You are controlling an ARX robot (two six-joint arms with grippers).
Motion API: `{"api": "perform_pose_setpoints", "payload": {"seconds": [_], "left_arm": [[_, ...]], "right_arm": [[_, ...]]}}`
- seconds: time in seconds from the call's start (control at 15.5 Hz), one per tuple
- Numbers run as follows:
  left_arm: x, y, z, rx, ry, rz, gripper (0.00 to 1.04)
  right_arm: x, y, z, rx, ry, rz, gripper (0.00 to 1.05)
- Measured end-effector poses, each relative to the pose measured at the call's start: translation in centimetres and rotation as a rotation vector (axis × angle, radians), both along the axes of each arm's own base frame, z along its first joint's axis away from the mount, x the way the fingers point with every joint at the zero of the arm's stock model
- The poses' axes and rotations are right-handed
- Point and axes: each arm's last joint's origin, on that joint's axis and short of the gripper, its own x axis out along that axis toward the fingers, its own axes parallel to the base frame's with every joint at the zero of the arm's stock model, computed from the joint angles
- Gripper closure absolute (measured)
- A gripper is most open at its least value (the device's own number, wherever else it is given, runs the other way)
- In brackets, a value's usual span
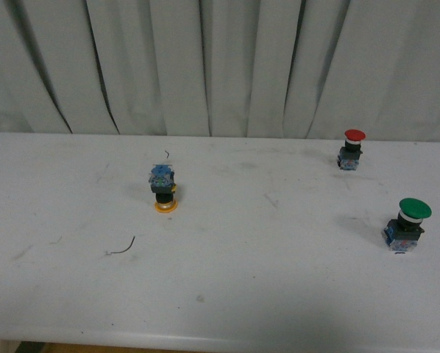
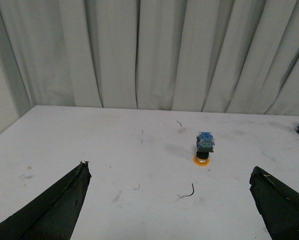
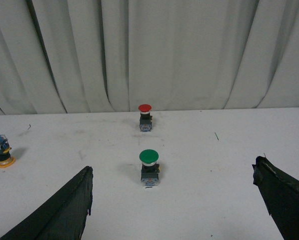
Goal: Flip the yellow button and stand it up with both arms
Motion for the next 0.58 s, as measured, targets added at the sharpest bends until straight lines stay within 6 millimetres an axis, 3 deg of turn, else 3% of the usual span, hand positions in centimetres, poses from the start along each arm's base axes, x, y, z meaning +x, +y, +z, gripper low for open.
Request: {"api": "perform_pose_setpoints", "payload": {"seconds": [0.58], "left_arm": [[0.0, 0.0, 0.0, 0.0, 0.0, 0.0, 0.07]], "right_arm": [[0.0, 0.0, 0.0, 0.0, 0.0, 0.0, 0.06]]}}
